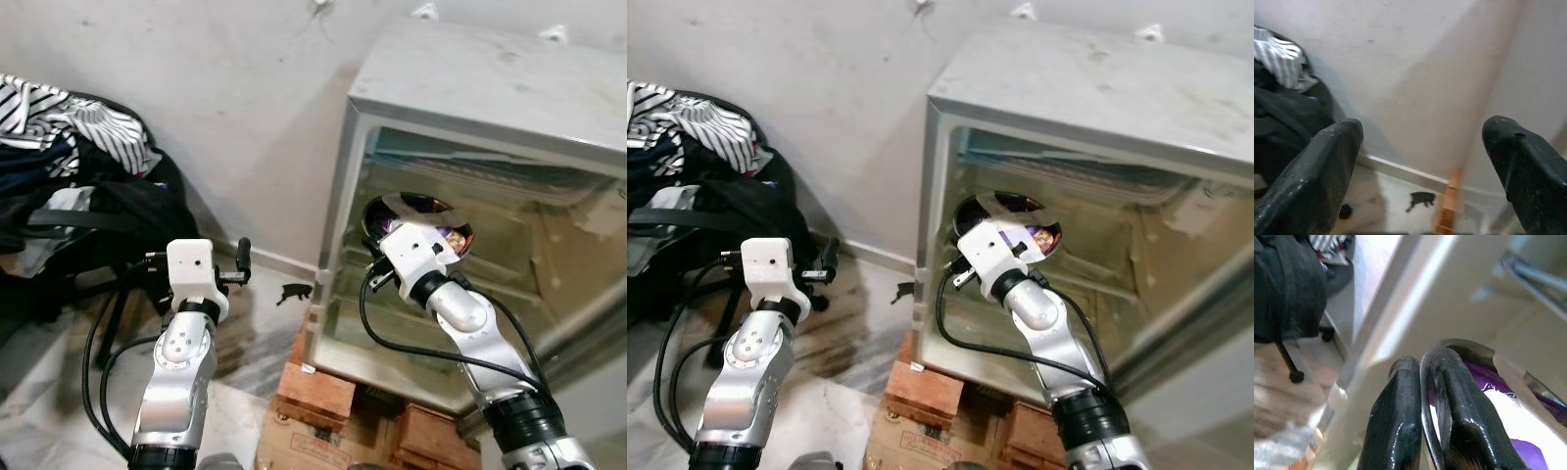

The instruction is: Restocking fridge

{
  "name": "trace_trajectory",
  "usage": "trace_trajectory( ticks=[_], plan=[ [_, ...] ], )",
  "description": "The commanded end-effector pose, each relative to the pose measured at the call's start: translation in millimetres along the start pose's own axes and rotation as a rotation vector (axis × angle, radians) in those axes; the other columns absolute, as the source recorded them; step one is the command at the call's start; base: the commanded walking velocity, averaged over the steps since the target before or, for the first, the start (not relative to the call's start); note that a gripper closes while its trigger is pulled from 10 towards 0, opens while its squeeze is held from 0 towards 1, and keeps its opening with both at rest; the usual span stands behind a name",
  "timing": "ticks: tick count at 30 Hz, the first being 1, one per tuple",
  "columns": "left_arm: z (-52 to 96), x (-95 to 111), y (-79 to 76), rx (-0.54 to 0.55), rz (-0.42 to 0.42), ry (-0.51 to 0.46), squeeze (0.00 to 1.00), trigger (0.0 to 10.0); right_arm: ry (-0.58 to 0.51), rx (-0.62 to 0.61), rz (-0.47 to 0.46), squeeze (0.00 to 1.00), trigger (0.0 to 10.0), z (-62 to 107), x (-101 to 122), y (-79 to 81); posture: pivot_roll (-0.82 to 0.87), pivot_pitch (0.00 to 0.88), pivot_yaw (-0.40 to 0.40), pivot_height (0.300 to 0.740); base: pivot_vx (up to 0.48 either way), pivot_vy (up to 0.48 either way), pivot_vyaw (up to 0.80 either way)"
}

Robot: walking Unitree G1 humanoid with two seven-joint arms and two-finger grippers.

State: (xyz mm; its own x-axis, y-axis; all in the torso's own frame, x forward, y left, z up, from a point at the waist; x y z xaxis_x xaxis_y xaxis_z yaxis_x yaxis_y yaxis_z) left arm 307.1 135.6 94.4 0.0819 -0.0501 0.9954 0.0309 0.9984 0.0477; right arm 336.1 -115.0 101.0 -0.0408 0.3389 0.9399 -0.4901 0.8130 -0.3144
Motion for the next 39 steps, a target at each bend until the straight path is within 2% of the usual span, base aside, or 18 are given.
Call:
trace_trajectory(
  ticks=[1, 5, 8, 18, 32, 39],
  plan=[
    [2.4, 2.4, -0.4, 0.003, 0.008, 0.002, 0.0, 10.0, -0.022, 0.015, 0.021, 0.0, 10.0, -5.1, 6.9, -0.5, 0.04, 0.013, -0.075, 0.74, 0.0, 0.0, -0.8],
    [4.8, 2.5, 2.5, 0.02, 0.003, 0.001, 0.0, 10.0, -0.029, 0.023, 0.023, 0.0, 10.0, -7.0, 8.6, 0.8, 0.04, 0.018, -0.077, 0.74, 0.0, 0.0, -0.77],
    [5.0, 2.8, 6.1, 0.042, -0.005, 0.003, 0.0, 10.0, -0.027, 0.032, 0.021, 0.0, 10.0, -8.3, 8.3, 1.8, 0.04, 0.021, -0.077, 0.74, 0.0, 0.0, 0.0],
    [4.7, 6.3, 2.4, 0.006, 0.001, -0.014, 0.0, 10.0, -0.037, 0.038, 0.04, 0.0, 10.0, -12.0, 9.9, 2.1, 0.04, 0.029, -0.075, 0.74, 0.025, 0.0, -0.78],
    [5.1, 4.8, 0.2, -0.004, 0.009, -0.005, 0.0, 10.0, -0.049, 0.038, 0.055, 0.0, 10.0, -10.8, 11.6, 0.9, 0.03, 0.029, -0.079, 0.74, 0.279, 0.0, 0.0],
    [5.7, 3.2, -0.6, 0.0, 0.009, 0.003, 0.0, 10.0, -0.045, 0.032, 0.055, 0.0, 10.0, -8.3, 9.9, 0.5, 0.03, 0.025, -0.077, 0.74, 0.0, 0.0, 0.0]
  ],
)
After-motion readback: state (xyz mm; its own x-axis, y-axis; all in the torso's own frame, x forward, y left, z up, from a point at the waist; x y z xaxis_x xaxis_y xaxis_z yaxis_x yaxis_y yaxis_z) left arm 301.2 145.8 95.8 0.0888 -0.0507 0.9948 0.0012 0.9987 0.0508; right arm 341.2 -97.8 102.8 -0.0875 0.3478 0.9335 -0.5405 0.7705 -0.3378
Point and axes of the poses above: a point about 5 cm out from each wrist's last joint towards the gripper, its own z axis pointing back from the gripper into the wrist, its own x axis along the axis of the wrist's last joint, y = z × x, the point moved 4 cm from there along -z, pointing out of the wrist towards the gripper, and after that the axes turned 6 degrees about -z, right-handed, at the moved point
